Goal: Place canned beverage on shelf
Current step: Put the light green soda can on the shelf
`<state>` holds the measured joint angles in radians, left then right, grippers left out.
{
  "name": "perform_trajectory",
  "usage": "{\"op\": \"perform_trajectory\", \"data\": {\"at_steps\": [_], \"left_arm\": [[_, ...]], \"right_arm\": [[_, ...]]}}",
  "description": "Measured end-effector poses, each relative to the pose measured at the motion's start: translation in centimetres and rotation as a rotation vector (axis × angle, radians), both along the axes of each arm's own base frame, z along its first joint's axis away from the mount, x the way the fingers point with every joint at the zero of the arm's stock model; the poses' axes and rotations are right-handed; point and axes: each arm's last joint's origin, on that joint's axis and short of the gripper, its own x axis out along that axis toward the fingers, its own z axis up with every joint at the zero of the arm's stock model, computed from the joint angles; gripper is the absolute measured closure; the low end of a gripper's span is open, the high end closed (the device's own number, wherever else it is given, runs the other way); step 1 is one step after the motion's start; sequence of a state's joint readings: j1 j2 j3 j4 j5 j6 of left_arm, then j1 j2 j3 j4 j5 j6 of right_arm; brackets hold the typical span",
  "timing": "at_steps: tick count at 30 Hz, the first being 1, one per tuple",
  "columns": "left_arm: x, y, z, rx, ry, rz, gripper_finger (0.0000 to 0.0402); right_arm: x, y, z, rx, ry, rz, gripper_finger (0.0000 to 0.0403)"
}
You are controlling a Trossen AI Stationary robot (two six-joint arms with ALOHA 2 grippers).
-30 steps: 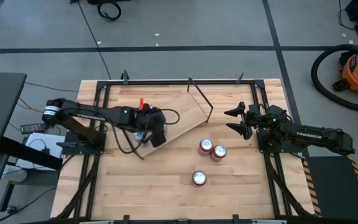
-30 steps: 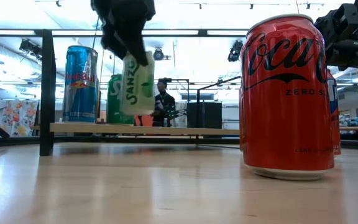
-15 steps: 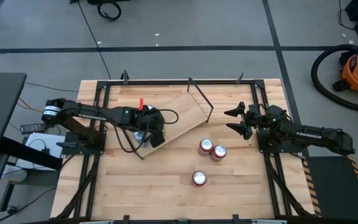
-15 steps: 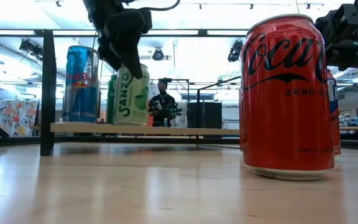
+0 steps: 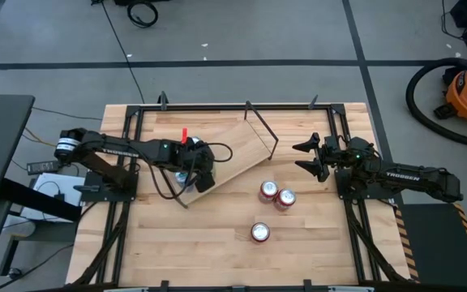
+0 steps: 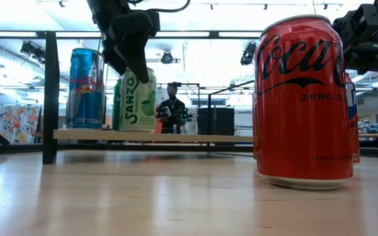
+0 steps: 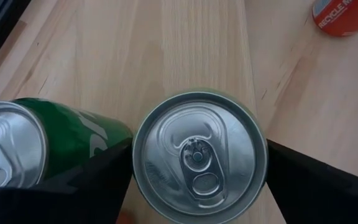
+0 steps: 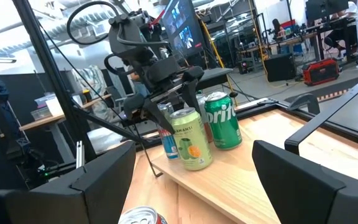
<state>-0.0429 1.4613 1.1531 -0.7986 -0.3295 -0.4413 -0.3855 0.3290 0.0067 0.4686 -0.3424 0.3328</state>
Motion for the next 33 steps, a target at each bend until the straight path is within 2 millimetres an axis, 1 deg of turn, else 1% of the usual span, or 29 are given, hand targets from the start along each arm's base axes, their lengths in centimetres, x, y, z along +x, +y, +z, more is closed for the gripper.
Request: {"op": "perform_trajectory", "data": {"at_steps": [6, 12, 24, 33], "left_arm": [[-0.52, 0.02, 0.38, 0.003, 0.006, -0.007, 0.0057], [-0.62, 0.04, 0.82, 0.009, -0.024, -0.006, 0.0056], [-0.72, 0.06, 0.84, 0.007, -0.02, 0.004, 0.0056], [-0.68, -0.05, 0.88, -0.04, -0.031, 0.013, 0.005]], "right_arm": [[0.0, 0.01, 0.01, 0.0, -0.001, 0.0, 0.0069], [0.0, 0.01, 0.02, -0.001, -0.002, 0.0, 0.0069], [0.0, 0.0, 0.02, 0.003, -0.002, 0.001, 0.0069], [0.0, -0.01, 0.02, 0.0, -0.002, -0.007, 0.0069]]}}
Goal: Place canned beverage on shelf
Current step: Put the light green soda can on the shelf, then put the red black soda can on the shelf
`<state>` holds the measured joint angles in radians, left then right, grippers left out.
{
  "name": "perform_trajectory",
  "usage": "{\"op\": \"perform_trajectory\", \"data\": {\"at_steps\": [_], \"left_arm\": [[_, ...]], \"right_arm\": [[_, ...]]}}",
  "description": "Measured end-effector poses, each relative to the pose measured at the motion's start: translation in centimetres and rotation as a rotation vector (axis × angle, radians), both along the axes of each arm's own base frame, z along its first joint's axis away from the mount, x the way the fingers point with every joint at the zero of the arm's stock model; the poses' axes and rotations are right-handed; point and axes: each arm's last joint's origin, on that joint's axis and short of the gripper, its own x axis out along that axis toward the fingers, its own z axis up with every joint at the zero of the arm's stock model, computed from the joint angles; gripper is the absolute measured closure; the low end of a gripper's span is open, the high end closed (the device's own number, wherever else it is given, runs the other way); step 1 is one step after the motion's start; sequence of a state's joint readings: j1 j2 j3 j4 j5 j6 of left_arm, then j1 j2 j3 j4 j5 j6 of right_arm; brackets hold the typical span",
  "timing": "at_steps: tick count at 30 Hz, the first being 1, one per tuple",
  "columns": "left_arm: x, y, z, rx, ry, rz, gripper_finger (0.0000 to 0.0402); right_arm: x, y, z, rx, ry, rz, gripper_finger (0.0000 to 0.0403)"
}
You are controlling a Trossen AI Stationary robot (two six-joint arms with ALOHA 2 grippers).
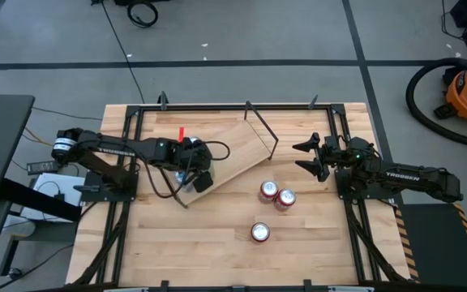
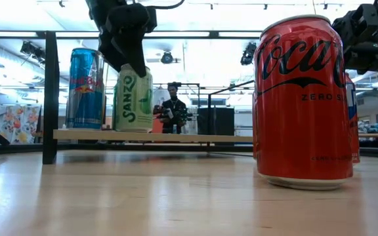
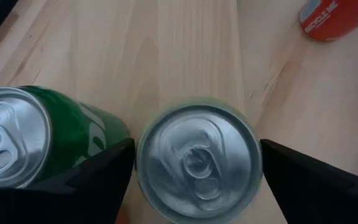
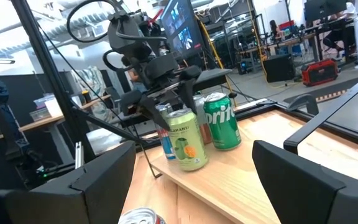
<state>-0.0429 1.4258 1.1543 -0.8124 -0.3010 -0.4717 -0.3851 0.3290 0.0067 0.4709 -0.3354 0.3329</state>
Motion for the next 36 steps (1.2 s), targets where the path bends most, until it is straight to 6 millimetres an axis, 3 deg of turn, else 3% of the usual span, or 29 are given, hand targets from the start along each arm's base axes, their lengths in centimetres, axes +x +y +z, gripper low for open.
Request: {"op": "perform_trajectory", "data": {"at_steps": [9, 22, 36], "left_arm": [[0.0, 0.0, 0.0, 0.005, 0.007, -0.008, 0.0014], [-0.2, -0.2, 0.1, 0.019, 0.032, -0.034, 0.0012], [1.3, -0.1, 6.2, 0.076, -0.198, -0.035, 0.0012]], "right_arm": [[0.0, 0.0, 0.0, 0.005, -0.004, 0.008, 0.0069], [0.0, 0.0, 0.0, 0.003, -0.005, 0.001, 0.0069], [0.0, 0.0, 0.0, 0.001, 0.0, 0.001, 0.0069]]}}
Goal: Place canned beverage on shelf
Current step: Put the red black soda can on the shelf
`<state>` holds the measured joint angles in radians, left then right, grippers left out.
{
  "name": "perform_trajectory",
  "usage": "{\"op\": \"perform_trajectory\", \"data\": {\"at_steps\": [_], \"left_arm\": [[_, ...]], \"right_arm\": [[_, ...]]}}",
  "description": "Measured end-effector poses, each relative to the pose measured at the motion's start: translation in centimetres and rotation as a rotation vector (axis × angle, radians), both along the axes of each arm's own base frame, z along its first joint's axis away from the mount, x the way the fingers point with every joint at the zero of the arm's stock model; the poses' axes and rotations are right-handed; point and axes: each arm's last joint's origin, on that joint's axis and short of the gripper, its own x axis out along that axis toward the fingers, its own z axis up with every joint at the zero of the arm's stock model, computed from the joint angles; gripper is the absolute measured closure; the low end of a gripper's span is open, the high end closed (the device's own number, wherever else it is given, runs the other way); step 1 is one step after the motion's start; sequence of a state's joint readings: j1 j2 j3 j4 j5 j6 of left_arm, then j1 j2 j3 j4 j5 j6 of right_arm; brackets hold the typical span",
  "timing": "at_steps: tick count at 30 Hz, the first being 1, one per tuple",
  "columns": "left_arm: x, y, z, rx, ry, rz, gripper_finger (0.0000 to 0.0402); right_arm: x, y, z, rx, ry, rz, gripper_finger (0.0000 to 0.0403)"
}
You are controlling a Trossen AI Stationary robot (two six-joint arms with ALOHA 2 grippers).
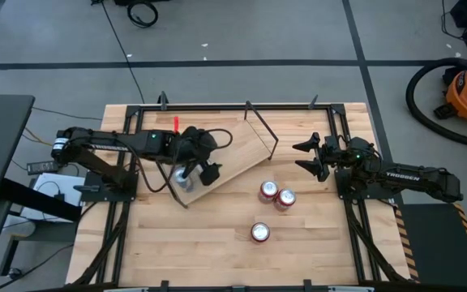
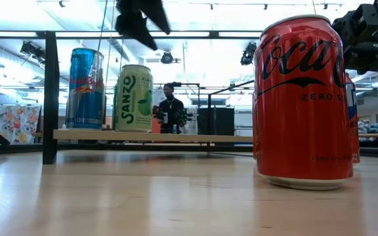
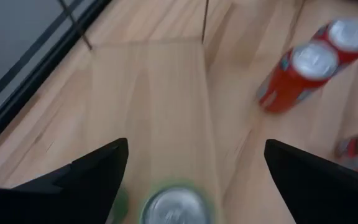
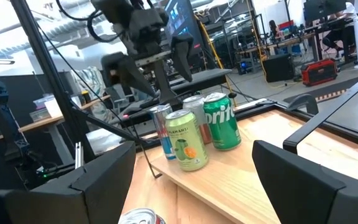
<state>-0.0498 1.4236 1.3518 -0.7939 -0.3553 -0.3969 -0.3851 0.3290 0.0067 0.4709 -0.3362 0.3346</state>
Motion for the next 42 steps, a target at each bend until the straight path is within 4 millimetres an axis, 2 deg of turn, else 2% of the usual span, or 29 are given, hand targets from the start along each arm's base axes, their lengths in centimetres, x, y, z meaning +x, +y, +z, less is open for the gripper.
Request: {"op": "perform_trajectory", "data": {"at_steps": [4, 8, 11, 18, 26, 30, 35, 38, 42], "left_arm": [[1.0, -0.1, 0.1, -0.023, -0.074, -0.017, 0.0012], [2.3, -1.0, -0.8, -0.095, -0.079, -0.089, 0.0012], [3.2, -2.5, -1.5, -0.135, -0.08, -0.193, 0.0012], [5.6, -6.8, -3.0, -0.088, -0.139, -0.438, 0.0012], [7.9, -9.9, -6.1, -0.109, -0.119, -0.487, 0.0012], [9.4, -11.9, -5.3, -0.066, -0.101, -0.515, 0.0012], [11.4, -14.1, -4.4, -0.003, 0.022, -0.547, 0.0012], [12.6, -14.9, -4.2, -0.014, 0.042, -0.546, 0.0012], [13.5, -15.7, -5.0, -0.019, 0.057, -0.576, 0.0012]], "right_arm": [[0.0, 0.0, 0.0, -0.005, 0.001, -0.001, 0.0069], [0.0, 0.0, -0.1, 0.0, 0.013, -0.001, 0.0069], [0.0, 0.0, -0.1, 0.0, 0.014, -0.002, 0.0069], [0.0, 0.0, -0.1, -0.009, 0.015, -0.008, 0.0069], [0.0, -0.1, -0.2, -0.006, 0.015, -0.023, 0.0069], [0.0, -0.1, -0.2, -0.006, 0.015, -0.022, 0.0069], [0.0, -0.1, -0.2, -0.006, 0.015, -0.025, 0.0069], [0.0, -0.1, -0.2, -0.004, 0.015, -0.025, 0.0069], [0.0, -0.1, -0.2, -0.002, 0.019, -0.024, 0.0069]]}}
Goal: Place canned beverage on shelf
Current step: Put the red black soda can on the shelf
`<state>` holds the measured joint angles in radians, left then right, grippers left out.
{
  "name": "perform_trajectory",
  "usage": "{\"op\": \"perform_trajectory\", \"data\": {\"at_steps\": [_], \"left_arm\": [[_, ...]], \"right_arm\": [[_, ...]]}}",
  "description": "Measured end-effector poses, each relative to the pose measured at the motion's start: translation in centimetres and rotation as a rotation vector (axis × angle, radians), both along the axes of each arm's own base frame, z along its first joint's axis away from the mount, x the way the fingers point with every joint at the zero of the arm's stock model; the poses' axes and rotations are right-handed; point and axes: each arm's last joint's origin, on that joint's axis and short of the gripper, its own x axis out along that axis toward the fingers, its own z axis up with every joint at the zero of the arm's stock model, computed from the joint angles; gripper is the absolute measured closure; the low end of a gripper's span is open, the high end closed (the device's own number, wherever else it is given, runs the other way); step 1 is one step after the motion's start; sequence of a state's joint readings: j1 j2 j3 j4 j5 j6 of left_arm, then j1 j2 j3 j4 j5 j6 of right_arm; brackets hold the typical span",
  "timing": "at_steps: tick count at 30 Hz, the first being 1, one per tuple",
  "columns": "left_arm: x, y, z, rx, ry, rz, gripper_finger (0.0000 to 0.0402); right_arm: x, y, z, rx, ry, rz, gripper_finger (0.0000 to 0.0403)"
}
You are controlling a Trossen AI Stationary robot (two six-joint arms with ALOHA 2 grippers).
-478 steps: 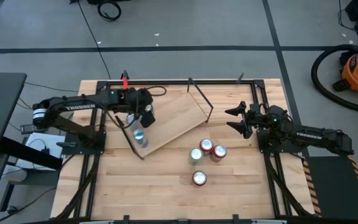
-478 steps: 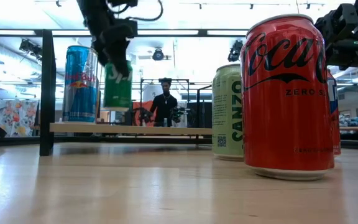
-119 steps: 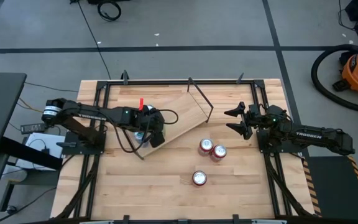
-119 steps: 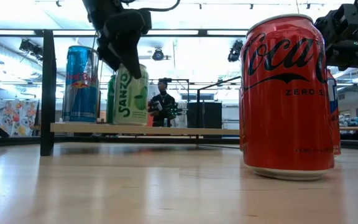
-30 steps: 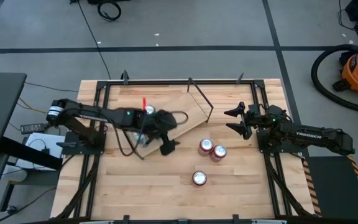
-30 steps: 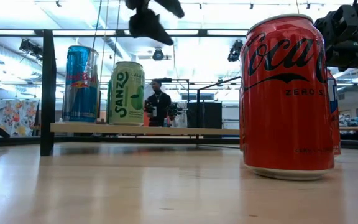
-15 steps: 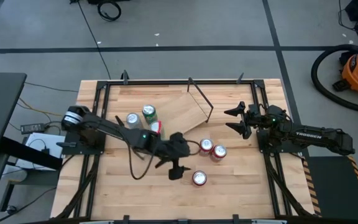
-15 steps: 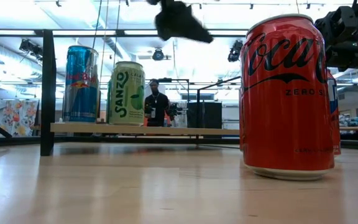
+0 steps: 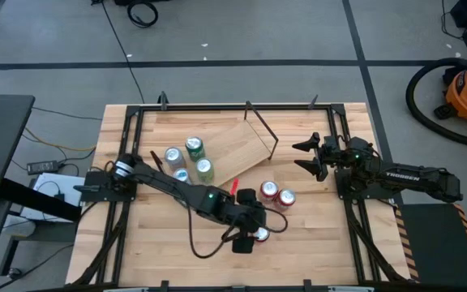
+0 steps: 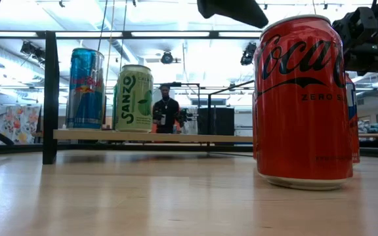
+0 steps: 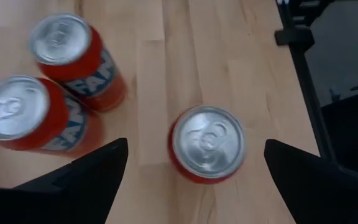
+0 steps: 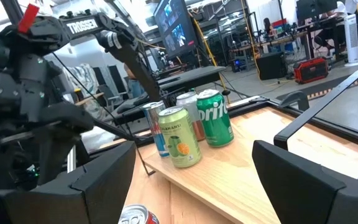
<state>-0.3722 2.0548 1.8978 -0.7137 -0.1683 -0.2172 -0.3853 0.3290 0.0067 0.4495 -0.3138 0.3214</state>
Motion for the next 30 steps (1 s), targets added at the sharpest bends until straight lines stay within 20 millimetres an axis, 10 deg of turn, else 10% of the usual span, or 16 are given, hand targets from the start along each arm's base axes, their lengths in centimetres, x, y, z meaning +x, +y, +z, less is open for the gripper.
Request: {"op": "perform_trajectory", "data": {"at_steps": [30], "left_arm": [[2.9, -0.8, -6.6, 0.008, 0.018, -0.074, 0.0012]], "right_arm": [[0.0, 0.0, 0.0, -0.003, 0.003, 0.006, 0.0069]]}}
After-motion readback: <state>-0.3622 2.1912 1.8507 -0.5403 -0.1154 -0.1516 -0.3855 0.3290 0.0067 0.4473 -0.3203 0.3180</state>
